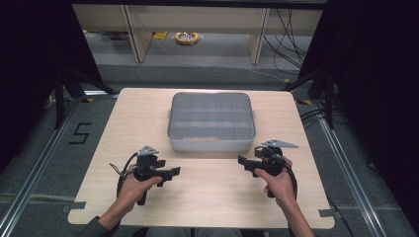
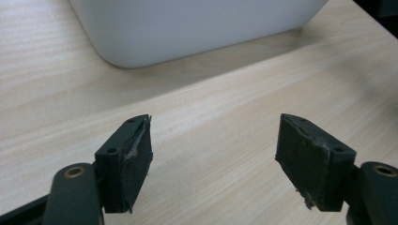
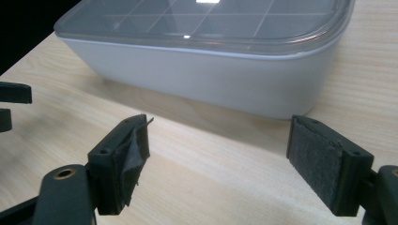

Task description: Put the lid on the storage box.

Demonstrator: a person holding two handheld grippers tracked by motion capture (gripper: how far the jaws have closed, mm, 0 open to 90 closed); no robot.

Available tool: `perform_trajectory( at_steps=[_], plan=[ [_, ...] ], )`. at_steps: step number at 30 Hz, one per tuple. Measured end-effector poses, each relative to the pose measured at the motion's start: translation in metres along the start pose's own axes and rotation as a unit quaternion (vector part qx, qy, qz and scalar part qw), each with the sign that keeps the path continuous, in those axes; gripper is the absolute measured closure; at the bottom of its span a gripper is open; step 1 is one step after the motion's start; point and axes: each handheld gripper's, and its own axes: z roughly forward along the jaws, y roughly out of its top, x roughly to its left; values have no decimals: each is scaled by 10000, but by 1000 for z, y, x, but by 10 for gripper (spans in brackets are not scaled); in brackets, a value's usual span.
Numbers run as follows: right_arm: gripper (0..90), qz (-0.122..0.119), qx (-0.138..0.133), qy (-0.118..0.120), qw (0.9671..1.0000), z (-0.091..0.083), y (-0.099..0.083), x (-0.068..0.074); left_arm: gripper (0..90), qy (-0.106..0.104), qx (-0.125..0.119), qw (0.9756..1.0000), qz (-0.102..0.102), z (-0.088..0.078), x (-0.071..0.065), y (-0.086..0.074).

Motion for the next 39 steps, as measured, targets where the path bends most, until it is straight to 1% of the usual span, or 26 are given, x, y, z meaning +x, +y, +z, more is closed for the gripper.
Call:
perform_trajectory(
  at_steps=[1,3,4,5,6,7,8,9,10,12,13,14,15,16,17,19,22,25,26,31,33,34,35,36,37,39],
  plan=[
    [227,-8,-21,77,10000,-1,-1,1,267,2,31,10000,3,-1,-1,-2],
    [225,-13,-30,22,10000,0,-4,2,267,-9,0,10000,2,-2,-2,-7],
    [224,-22,-22,15,10000,0,-5,2,267,-24,66,9999,75,-5,-2,-9],
    [223,18,-4,38,10000,-1,-7,2,266,-32,4,10000,32,-7,-4,-11],
    [220,7,-9,32,10000,-2,-10,3,265,-4,41,9999,149,-12,-6,-14],
    [220,7,-9,32,10000,-2,-10,3,265,-4,41,9999,149,-12,-6,-14],
    [218,-14,73,4,10000,-3,-10,4,265,-53,-89,9999,91,-12,-9,-16],
    [215,18,77,56,10000,-4,-12,4,265,-61,-91,9998,135,-14,-10,-17],
    [210,24,37,45,10000,-4,-16,5,265,-46,-33,9996,276,-18,-11,-19],
    [204,16,68,90,9999,-5,-18,6,265,-52,-127,9997,199,-17,-13,-20],
    [193,34,116,73,9999,-6,-22,8,264,-34,-31,9995,310,-19,-13,-21],
    [193,34,116,73,9999,-6,-22,8,264,-52,-95,9997,219,-19,-15,-23],
    [178,46,114,213,9997,-7,-26,10,264,-70,-75,9996,264,-20,-15,-24],
    [178,46,114,213,9997,-7,-26,10,264,-63,39,9993,357,-22,-13,-25],
    [170,24,164,108,9998,-8,-28,11,263,-48,-40,9996,290,-21,-15,-27],
    [165,35,123,190,9997,-9,-33,13,263,-39,8,9994,346,-23,-15,-29],
    [165,26,180,162,9997,-9,-38,15,261,-86,54,9993,352,-24,-16,-36],
    [165,-6,220,160,9996,-10,-40,16,256,-6,92,9993,355,-25,-17,-42],
    [165,-86,219,128,9996,-11,-44,17,241,-62,142,9991,391,-27,-17,-46],
    [165,-73,307,262,9992,-14,-50,22,209,-87,62,9992,373,-29,-20,-51],
    [165,-111,281,257,9992,-15,-54,24,204,-113,65,9987,496,-33,-21,-53],
    [165,50,405,215,9989,-18,-56,29,201,-139,26,9987,488,-34,-22,-54],
    [165,-113,270,284,9992,-17,-57,27,197,-140,-11,9987,485,-35,-23,-55],
    [165,-211,271,253,9991,-18,-60,29,183,-168,-45,9987,486,-36,-24,-56],
    [165,-169,298,329,9989,-20,-61,30,181,-129,11,9981,601,-38,-24,-57],
    [165,-154,308,303,9989,-22,-63,32,178,-150,-46,9983,561,-38,-26,-60]
  ],
)
